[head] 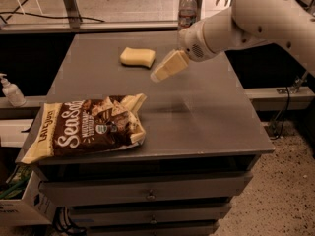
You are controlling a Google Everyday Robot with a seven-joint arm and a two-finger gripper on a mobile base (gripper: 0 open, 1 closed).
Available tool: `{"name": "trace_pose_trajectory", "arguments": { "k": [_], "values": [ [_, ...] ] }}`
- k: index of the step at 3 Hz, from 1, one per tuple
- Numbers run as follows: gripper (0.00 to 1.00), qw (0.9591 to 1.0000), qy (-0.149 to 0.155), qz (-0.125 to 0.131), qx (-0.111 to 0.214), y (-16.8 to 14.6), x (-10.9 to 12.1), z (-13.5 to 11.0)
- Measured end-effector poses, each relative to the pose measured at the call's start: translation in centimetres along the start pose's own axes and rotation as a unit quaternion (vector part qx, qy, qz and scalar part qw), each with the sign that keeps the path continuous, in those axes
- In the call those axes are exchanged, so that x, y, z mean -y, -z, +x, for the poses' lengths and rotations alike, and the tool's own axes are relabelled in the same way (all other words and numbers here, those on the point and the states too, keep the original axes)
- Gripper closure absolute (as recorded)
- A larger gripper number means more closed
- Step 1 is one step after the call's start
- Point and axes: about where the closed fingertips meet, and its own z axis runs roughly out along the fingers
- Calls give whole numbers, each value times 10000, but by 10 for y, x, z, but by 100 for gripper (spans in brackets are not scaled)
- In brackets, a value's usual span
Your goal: Pick sponge
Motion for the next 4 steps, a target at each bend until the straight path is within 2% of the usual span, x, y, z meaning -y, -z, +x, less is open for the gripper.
{"name": "trace_pose_trajectory", "arguments": {
  "k": [2,4],
  "values": [
    [0,9983,-419,-168,360,-65,12,-14],
    [0,9974,-641,-173,275,-111,33,-1]
  ]
}}
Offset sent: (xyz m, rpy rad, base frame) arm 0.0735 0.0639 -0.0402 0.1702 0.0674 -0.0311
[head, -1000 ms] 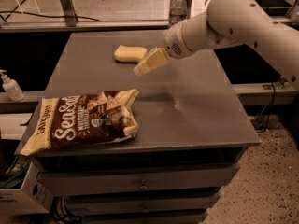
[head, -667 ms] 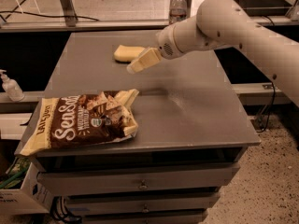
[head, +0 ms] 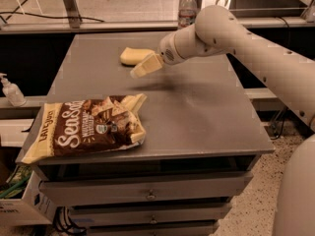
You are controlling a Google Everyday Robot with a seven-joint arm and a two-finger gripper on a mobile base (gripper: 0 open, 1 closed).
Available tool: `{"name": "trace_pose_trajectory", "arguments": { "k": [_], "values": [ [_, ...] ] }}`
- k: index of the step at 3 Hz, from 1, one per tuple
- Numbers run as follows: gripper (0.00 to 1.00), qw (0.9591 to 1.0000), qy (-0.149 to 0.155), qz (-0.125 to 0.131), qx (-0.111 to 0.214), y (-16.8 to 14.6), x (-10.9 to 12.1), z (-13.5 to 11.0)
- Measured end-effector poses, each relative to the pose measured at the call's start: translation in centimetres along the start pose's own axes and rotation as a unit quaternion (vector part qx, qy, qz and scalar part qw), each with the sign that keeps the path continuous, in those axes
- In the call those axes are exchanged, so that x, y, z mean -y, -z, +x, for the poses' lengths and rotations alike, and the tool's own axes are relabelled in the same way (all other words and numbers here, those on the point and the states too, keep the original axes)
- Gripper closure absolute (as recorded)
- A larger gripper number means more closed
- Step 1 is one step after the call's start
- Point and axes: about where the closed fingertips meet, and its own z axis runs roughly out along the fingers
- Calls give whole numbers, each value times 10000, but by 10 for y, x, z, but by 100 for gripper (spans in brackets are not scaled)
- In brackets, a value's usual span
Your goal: Pick sponge
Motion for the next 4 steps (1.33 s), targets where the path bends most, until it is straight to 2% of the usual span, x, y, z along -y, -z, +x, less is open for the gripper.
{"name": "trace_pose_trajectory", "arguments": {
  "k": [2,3,4],
  "values": [
    [0,9999,-106,77,-58,-32,22,-1],
    [19,9998,-111,119,-128,-44,26,-1],
    [43,9997,-130,125,-176,-48,26,5]
  ]
}}
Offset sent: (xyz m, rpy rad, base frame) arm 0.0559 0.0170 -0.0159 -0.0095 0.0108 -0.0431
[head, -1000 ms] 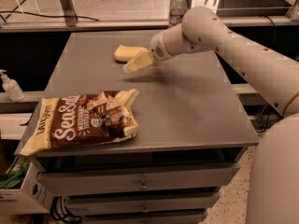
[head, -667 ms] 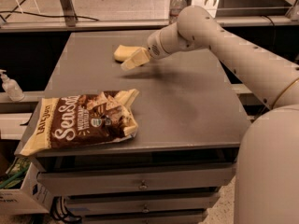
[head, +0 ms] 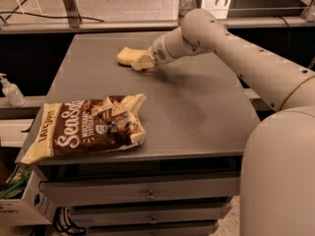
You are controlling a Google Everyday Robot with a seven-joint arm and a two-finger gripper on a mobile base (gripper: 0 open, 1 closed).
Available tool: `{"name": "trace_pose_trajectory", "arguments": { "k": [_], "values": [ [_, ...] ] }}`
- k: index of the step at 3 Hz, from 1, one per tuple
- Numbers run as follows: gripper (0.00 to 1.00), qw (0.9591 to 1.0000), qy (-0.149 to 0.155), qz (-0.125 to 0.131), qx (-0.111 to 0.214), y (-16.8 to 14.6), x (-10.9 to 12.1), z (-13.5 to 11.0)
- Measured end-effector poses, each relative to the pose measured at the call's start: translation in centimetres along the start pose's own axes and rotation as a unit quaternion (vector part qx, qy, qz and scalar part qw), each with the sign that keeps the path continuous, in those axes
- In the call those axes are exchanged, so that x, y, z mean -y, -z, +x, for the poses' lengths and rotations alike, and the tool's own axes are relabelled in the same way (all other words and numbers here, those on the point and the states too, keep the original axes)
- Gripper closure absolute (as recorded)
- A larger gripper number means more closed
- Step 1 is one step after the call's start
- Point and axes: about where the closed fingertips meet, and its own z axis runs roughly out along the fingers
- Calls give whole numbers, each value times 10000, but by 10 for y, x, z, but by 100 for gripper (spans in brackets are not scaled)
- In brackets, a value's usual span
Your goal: Pick sponge
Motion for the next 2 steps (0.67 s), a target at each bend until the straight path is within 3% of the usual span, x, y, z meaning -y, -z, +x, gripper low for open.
{"name": "trace_pose_trajectory", "arguments": {
  "k": [2],
  "values": [
    [89,9994,148,105,287,15,5,-18]
  ]
}}
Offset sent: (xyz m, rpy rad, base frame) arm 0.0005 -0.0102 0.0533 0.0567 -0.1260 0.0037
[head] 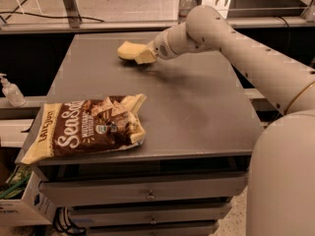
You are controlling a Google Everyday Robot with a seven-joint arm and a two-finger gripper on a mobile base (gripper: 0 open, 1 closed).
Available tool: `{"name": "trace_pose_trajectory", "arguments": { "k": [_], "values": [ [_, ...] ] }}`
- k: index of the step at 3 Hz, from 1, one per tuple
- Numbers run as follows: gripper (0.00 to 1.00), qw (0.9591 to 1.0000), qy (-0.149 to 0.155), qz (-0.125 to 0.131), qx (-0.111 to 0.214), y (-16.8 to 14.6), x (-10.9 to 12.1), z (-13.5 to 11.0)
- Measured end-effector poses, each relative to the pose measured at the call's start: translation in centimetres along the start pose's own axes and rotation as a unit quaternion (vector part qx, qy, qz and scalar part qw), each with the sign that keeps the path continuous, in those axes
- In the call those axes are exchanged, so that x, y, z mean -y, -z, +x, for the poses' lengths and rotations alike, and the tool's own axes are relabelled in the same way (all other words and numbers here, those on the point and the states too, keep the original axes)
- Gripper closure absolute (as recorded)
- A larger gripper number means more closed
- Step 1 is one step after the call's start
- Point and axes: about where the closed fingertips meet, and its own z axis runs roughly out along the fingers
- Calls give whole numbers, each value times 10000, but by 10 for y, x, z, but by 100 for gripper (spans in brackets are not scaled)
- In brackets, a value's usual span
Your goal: Pick sponge
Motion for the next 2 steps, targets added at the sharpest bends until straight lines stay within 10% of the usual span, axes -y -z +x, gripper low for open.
{"name": "trace_pose_trajectory", "arguments": {
  "k": [2],
  "values": [
    [100,9987,121,-46,489,54,-19,-28]
  ]
}}
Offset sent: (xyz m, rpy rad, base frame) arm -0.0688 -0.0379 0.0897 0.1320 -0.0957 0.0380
